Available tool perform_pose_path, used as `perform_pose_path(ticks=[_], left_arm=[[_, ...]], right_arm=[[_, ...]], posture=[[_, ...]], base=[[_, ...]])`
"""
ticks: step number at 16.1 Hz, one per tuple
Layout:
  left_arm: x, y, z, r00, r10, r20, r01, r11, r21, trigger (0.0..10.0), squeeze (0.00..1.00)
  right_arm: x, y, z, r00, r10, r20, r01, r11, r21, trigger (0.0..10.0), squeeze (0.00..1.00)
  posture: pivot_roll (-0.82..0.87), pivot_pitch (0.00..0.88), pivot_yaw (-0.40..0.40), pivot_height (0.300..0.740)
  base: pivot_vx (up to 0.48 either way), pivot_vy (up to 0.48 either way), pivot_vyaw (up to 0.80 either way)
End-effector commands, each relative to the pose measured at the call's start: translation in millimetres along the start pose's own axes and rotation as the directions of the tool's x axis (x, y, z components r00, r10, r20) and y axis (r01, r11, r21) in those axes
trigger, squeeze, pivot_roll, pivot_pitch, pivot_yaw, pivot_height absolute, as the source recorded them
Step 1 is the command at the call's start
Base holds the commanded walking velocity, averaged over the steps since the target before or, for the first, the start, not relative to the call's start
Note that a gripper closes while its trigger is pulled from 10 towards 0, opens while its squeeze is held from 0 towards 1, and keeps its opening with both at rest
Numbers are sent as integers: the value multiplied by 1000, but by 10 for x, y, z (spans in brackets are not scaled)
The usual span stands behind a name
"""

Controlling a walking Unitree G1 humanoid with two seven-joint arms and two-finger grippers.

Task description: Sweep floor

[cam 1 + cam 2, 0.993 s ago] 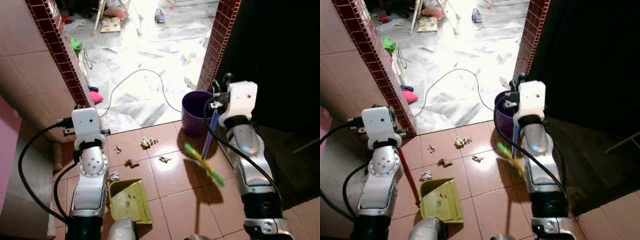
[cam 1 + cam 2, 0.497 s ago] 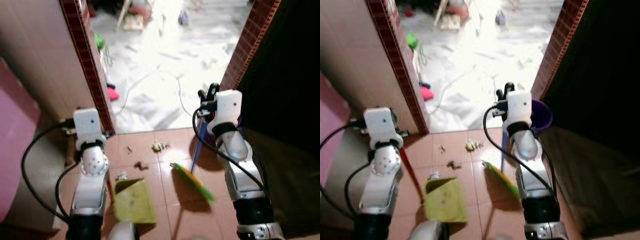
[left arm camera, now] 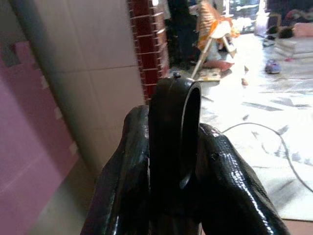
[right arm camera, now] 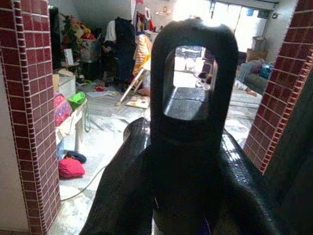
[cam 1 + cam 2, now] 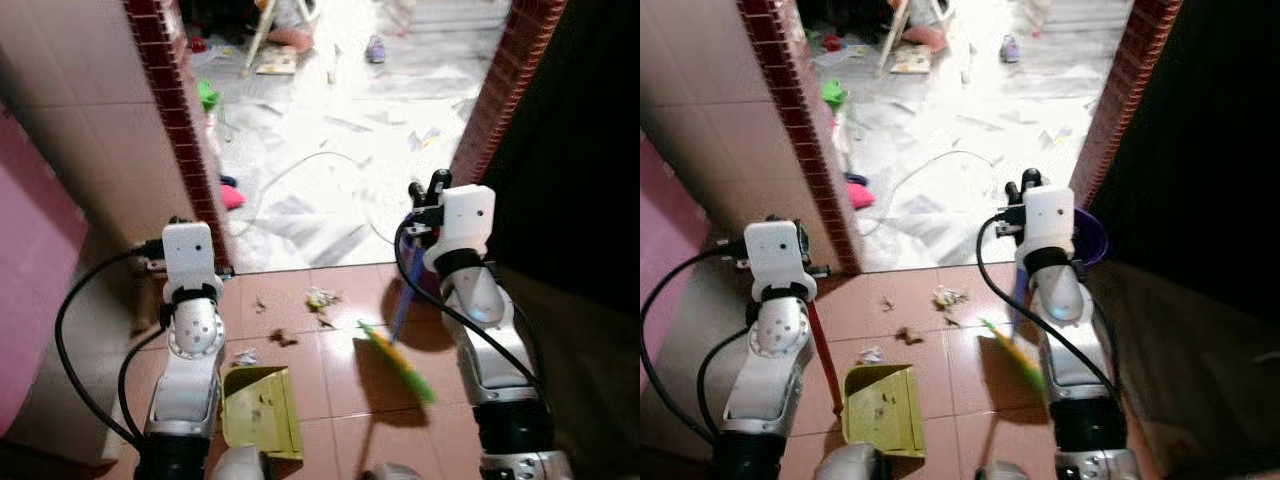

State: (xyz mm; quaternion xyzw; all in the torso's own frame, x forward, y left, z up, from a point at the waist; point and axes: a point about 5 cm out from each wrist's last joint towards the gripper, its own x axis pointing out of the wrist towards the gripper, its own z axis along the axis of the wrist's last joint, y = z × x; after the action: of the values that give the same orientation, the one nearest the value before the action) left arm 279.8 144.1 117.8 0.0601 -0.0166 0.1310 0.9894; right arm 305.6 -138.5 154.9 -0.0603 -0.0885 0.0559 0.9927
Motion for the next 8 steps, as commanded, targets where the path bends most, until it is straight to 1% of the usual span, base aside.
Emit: perform_pose_path(ticks=[1, 3, 4, 5, 6, 7, 8], left_arm=[[9, -47, 101, 999, -14, 51, 14, 1000, -12, 10000, 0], [8, -46, 102, 999, -13, 49, 13, 1000, -10, 10000, 0], [10, -38, 101, 999, 1, 49, -1, 1000, 0, 10000, 0], [11, -26, 99, 999, 26, 46, -26, 1000, -6, 10000, 0], [11, -27, 97, 999, 26, 44, -25, 1000, -12, 10000, 0], [2, -19, 73, 999, 38, 26, -37, 998, -42, 10000, 0], [-12, -16, 77, 999, 16, 32, -14, 997, -73, 10000, 0]], right_arm=[[25, -49, 128, 998, -12, 63, 13, 1000, -12, 10000, 0], [25, -49, 126, 998, -13, 61, 14, 1000, -16, 10000, 0], [25, -47, 127, 998, -13, 60, 14, 1000, -14, 10000, 0], [25, -45, 127, 998, -12, 60, 13, 1000, -12, 10000, 0], [24, -45, 126, 998, -12, 60, 12, 1000, -12, 10000, 0], [26, -40, 120, 998, -12, 56, 12, 1000, -1, 10000, 0], [29, -39, 115, 998, -12, 55, 12, 1000, 1, 10000, 0]], posture=[[-68, 14, 19, 740], [-70, 17, 18, 740], [-70, 19, 18, 740], [-70, 19, 18, 740], [-70, 19, 18, 740], [-69, 18, 19, 740], [-68, 16, 19, 740]], base=[[0, -480, 0], [0, -480, 0], [0, 0, 0], [0, 0, 0], [0, 0, 0], [0, 0, 0], [0, 0, 0]])
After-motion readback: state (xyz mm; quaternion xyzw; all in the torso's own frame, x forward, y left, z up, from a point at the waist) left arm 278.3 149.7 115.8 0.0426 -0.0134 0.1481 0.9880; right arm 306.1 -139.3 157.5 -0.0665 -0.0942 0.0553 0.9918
